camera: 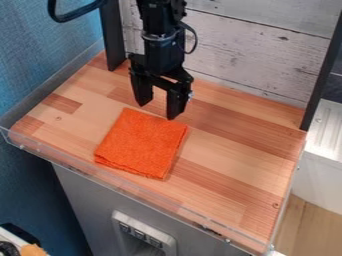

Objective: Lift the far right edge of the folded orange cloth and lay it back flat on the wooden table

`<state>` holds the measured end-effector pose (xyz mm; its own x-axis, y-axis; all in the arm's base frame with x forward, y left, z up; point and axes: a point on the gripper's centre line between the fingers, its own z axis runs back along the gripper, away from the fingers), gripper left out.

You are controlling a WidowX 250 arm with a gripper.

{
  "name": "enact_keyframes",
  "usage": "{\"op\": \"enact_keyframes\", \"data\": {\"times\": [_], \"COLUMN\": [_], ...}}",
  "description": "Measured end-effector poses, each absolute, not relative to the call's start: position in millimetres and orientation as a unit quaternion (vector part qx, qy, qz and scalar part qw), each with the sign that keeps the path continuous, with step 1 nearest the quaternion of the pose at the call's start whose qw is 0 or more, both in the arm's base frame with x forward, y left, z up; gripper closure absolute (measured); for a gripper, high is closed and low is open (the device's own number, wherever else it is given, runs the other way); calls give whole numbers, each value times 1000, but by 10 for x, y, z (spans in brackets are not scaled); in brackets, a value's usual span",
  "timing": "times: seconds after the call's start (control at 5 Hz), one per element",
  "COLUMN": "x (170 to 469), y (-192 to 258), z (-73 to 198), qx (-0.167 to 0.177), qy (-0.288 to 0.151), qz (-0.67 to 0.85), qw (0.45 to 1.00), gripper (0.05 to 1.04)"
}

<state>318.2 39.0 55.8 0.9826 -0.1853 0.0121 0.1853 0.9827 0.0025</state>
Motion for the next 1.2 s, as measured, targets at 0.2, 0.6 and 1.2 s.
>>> {"op": "enact_keyframes", "data": {"times": [0.2,0.6,1.2], "x": [3312,3510,3672], "y": [449,531,727], "z": [546,550,552], "qx": [-2,-5,-10], "qy": [-14,-12,3], "qz": [-119,-159,-185], "qw": [993,987,983], "gripper": [85,87,419]}}
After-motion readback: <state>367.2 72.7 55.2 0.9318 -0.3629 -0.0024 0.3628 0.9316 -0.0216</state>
